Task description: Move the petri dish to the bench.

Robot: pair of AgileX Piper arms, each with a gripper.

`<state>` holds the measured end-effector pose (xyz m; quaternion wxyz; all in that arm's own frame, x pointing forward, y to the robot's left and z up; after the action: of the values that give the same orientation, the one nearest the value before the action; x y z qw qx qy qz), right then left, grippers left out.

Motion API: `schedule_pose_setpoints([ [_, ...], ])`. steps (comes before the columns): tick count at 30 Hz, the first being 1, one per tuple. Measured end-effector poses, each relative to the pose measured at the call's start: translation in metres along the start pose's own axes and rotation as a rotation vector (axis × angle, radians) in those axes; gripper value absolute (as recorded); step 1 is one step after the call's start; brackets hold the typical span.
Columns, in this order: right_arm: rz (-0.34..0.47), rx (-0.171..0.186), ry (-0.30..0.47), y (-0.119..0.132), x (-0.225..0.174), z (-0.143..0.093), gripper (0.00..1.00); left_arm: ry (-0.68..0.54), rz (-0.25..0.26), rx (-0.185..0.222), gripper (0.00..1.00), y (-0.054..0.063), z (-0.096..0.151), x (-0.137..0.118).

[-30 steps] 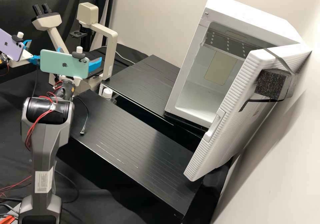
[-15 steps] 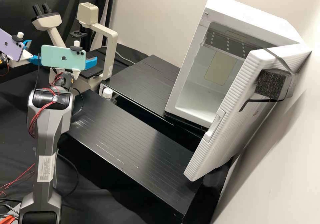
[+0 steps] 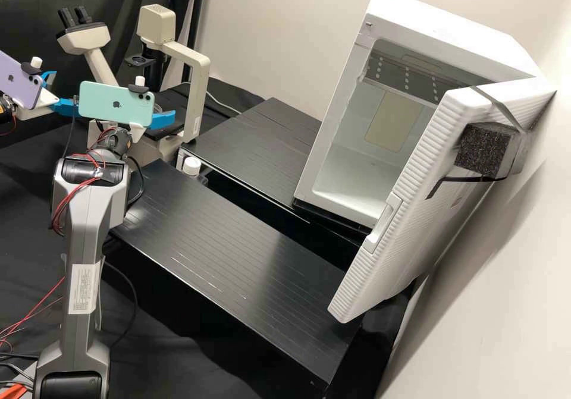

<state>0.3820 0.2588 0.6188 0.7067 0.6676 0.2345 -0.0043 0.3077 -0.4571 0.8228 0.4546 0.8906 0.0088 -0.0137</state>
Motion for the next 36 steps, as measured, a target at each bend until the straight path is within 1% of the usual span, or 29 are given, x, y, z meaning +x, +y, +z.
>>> schedule_pose_setpoints([
  [4, -0.011, 0.022, -0.023, -0.005, 0.005, 0.003, 1.00, 0.000, 0.000, 0.000, 1.00, 0.000, 0.000, 0.000],
  [6, -0.009, 0.016, -0.023, -0.005, 0.006, 0.001, 1.00, 0.000, 0.000, 0.000, 1.00, 0.000, 0.000, 0.000],
  [11, -0.001, 0.033, -0.016, -0.005, 0.008, -0.004, 1.00, 0.000, 0.000, 0.000, 1.00, 0.000, 0.000, 0.000],
  [16, -0.018, 0.006, -0.025, -0.012, 0.012, -0.002, 1.00, 0.000, 0.000, 0.000, 1.00, 0.000, 0.000, 0.000],
  [18, -0.021, 0.011, -0.031, -0.014, 0.012, -0.001, 1.00, 0.000, 0.000, 0.000, 1.00, 0.000, 0.000, 0.000],
  [19, -0.023, 0.014, -0.035, -0.016, 0.013, 0.000, 0.00, 0.000, 0.000, 0.000, 1.00, 0.000, 0.000, 0.000],
  [25, -0.017, 0.007, -0.031, -0.015, 0.015, -0.001, 0.00, 0.000, 0.000, 0.000, 1.00, 0.000, 0.000, 0.000],
  [30, -0.024, -0.018, -0.033, -0.015, 0.015, -0.002, 0.00, 0.000, 0.000, 0.000, 1.00, 0.000, 0.000, 0.000],
  [32, -0.028, -0.022, -0.036, -0.015, 0.015, -0.001, 0.00, 0.000, 0.000, 0.000, 1.00, 0.000, 0.000, 0.000],
  [36, -0.028, -0.013, -0.044, -0.015, 0.015, -0.001, 0.00, 0.000, 0.000, 0.000, 1.00, 0.000, 0.000, 0.000],
])
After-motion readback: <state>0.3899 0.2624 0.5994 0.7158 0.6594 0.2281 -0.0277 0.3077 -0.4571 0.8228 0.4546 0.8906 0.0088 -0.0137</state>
